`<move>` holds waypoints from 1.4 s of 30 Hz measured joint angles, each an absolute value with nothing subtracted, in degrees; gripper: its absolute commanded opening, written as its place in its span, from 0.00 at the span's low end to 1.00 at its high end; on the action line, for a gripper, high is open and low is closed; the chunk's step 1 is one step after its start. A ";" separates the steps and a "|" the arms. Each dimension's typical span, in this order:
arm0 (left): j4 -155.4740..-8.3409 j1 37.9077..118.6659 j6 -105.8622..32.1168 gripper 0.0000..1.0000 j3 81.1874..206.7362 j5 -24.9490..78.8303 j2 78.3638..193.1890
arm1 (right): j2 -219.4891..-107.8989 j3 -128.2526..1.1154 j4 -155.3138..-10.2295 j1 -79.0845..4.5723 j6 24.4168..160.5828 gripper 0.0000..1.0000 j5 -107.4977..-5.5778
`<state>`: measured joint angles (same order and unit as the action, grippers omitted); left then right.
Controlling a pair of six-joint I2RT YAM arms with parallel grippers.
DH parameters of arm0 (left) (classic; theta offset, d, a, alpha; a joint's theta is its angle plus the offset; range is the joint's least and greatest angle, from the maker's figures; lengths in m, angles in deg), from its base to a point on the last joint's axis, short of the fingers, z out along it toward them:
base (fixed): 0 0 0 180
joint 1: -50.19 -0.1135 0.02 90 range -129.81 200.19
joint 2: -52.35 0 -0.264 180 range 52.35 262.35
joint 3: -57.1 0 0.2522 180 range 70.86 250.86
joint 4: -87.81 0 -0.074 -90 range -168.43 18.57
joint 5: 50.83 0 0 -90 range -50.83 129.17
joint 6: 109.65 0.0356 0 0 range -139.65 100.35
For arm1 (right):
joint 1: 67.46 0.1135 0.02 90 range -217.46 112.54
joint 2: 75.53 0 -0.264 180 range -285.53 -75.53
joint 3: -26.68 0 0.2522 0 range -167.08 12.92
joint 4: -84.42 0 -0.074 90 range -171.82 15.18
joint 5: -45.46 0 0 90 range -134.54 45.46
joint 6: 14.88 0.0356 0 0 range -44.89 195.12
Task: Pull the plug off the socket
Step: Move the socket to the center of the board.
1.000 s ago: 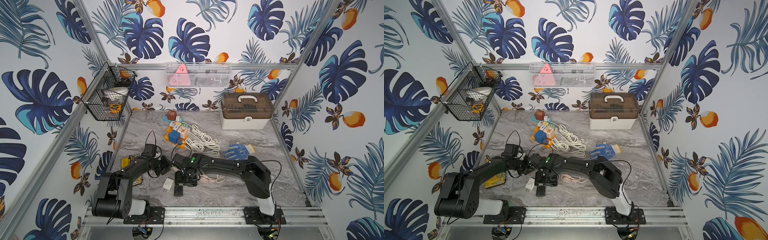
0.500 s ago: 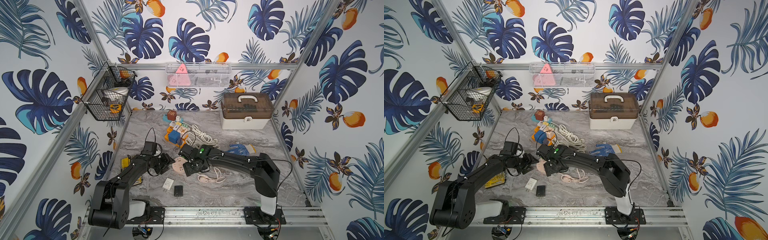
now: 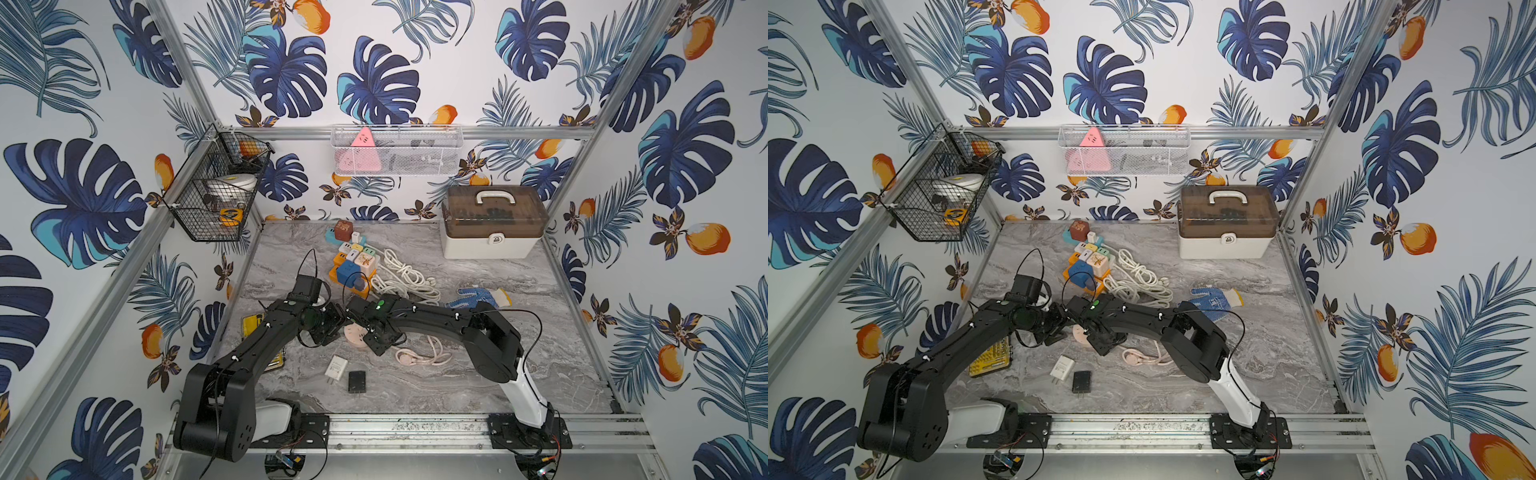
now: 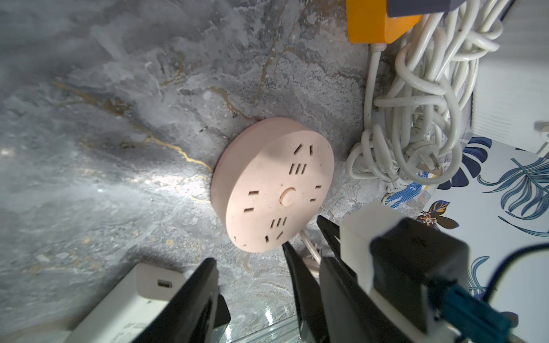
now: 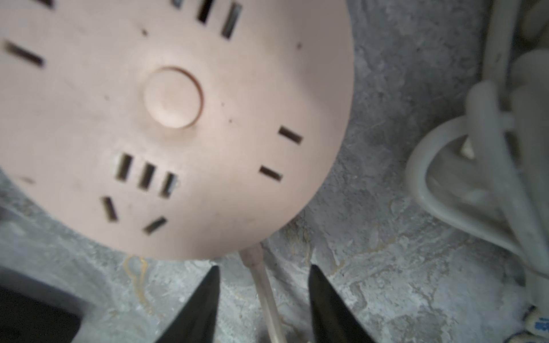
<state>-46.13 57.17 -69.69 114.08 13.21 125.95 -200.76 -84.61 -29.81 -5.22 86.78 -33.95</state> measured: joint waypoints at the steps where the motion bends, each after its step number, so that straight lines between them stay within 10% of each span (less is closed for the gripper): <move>1: -45.72 57.39 -69.87 0.62 114.34 13.56 125.86 | -200.43 -83.81 -30.21 -5.22 85.79 0.37 -33.99; 13: -44.36 59.66 -71.36 0.62 115.13 15.05 125.73 | -183.73 -63.70 -31.78 -9.55 75.52 0.00 -30.91; 28: -45.00 63.42 -73.91 0.62 114.41 16.62 124.75 | -178.36 -55.35 -30.27 -11.47 71.94 0.00 -25.36; 39: -45.06 64.45 -74.13 0.62 113.97 16.69 123.98 | -175.32 -57.58 -25.35 -11.25 81.33 0.69 -21.16; 42: -44.54 64.84 -74.13 0.62 114.41 16.91 123.79 | -170.68 -59.24 -23.39 -11.17 88.59 0.72 -21.36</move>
<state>-44.54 64.84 -74.13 114.41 16.91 123.79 -170.68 -59.24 -23.39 -11.17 88.59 -21.36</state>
